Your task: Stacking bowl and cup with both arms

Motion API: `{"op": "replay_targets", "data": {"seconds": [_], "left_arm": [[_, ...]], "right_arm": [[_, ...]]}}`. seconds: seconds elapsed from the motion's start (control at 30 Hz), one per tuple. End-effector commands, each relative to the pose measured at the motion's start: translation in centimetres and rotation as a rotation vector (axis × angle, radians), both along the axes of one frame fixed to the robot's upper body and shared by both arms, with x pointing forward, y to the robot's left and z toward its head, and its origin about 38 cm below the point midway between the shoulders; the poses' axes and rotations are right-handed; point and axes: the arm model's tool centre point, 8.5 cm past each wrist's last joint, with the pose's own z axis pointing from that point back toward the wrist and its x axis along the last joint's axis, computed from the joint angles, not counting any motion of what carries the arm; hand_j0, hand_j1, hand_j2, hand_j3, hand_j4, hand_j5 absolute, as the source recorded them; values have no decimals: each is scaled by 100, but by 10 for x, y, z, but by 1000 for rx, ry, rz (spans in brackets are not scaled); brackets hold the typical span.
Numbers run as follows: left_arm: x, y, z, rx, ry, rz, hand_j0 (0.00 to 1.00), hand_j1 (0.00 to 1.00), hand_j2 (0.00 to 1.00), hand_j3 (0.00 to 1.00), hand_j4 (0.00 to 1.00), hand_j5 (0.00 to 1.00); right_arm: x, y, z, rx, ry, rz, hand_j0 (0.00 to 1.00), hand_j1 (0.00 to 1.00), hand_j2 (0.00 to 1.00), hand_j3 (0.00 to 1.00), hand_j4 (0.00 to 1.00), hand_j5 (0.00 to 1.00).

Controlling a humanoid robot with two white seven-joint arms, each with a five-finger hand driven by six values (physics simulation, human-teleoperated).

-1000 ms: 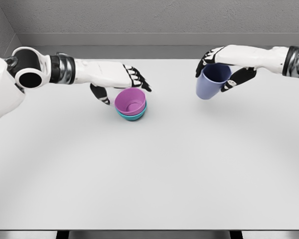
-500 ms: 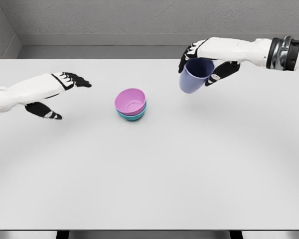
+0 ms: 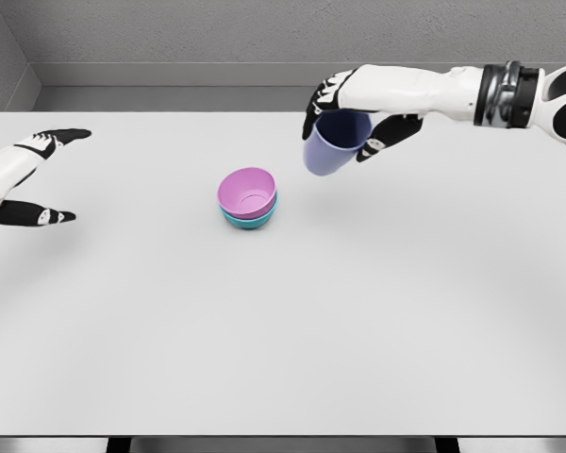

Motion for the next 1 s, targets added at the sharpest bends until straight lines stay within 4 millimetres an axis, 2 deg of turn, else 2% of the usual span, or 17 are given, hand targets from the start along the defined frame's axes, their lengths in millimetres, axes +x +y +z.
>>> {"op": "replay_targets", "data": {"seconds": [0.0, 0.1, 0.47, 0.97], "left_arm": [[1, 0, -5, -41, 1, 19, 100, 100, 100, 100, 100, 100], [-1, -7, -13, -56, 13, 8, 100, 100, 100, 100, 100, 100], [0, -15, -17, -85, 10, 2, 100, 100, 100, 100, 100, 100], [0, -16, -17, -88, 9, 1, 100, 100, 100, 100, 100, 100]], "right_arm": [[-2, 7, 2, 11, -1, 17, 62, 62, 62, 62, 62, 62], [-4, 17, 5, 16, -14, 40, 62, 62, 62, 62, 62, 62], [-7, 42, 6, 22, -15, 94, 62, 62, 62, 62, 62, 62], [-10, 76, 0, 22, -25, 151, 62, 62, 62, 62, 62, 62]]}}
